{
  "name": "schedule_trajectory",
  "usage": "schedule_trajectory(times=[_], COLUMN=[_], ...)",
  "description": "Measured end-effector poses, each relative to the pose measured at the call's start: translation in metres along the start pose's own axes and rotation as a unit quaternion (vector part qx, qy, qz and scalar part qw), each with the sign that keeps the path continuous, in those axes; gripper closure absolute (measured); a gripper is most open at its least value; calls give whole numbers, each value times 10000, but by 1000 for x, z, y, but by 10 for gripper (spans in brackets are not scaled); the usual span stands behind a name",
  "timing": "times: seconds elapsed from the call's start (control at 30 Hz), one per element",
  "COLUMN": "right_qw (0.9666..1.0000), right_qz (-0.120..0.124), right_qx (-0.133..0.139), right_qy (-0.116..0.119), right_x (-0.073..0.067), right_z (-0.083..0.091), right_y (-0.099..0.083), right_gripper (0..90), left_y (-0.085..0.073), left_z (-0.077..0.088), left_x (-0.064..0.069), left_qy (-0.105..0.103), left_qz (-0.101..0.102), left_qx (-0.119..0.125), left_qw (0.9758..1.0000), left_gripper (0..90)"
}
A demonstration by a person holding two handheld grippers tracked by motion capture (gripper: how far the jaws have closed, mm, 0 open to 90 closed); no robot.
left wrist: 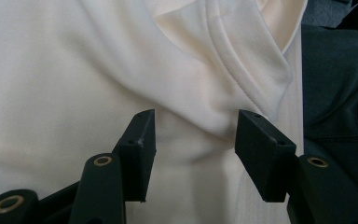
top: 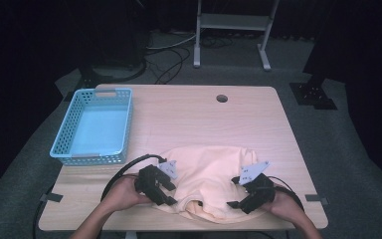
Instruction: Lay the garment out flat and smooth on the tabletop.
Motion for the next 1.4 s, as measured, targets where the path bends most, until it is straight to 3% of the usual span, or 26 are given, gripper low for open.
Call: schedule_trajectory(times=[0.17, 0.27, 0.4, 0.47, 0.63, 0.73, 0.97, 1.4], right_qw=[9995, 9993, 9980, 9978, 9983, 9990, 9996, 9993], right_qz=[150, 287, 483, 512, 358, 300, 232, 212], right_qx=[46, 0, 14, -32, -91, -117, -118, 81], right_qy=[266, 254, 408, 426, 443, 303, 149, 300], right_x=[-10, -17, -27, -29, -27, -25, -22, -26], right_z=[2, 2, 4, 3, 1, 1, 0, 4], right_y=[2, 3, 4, 4, 5, 6, 8, 6], right_gripper=[274, 337, 445, 455, 575, 692, 837, 877], left_y=[-5, -8, -10, -10, -9, -9, -7, -10], left_z=[-3, -5, -6, -7, -9, -9, -9, -6], left_x=[3, 4, 8, 8, 7, 5, 1, 3], left_qy=[88, 192, 213, 224, 360, 498, 744, 551], left_qz=[-34, -17, -55, -63, -105, -110, -68, -91], left_qx=[-100, -123, -136, -155, -151, -134, -82, -190], left_qw=[9999, 9997, 9997, 9996, 9992, 9986, 9972, 9983], left_gripper=[458, 451, 450, 450, 480, 547, 701, 869])
Point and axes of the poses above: each handheld gripper's, and its own axes: z roughly backward along the jaws, y roughly out of its top, x roughly to its right, the point moved 4 cm from there along -z, roughly forward along the jaws, and after that the axes turned 9 degrees about -x, right-handed, at the moved point
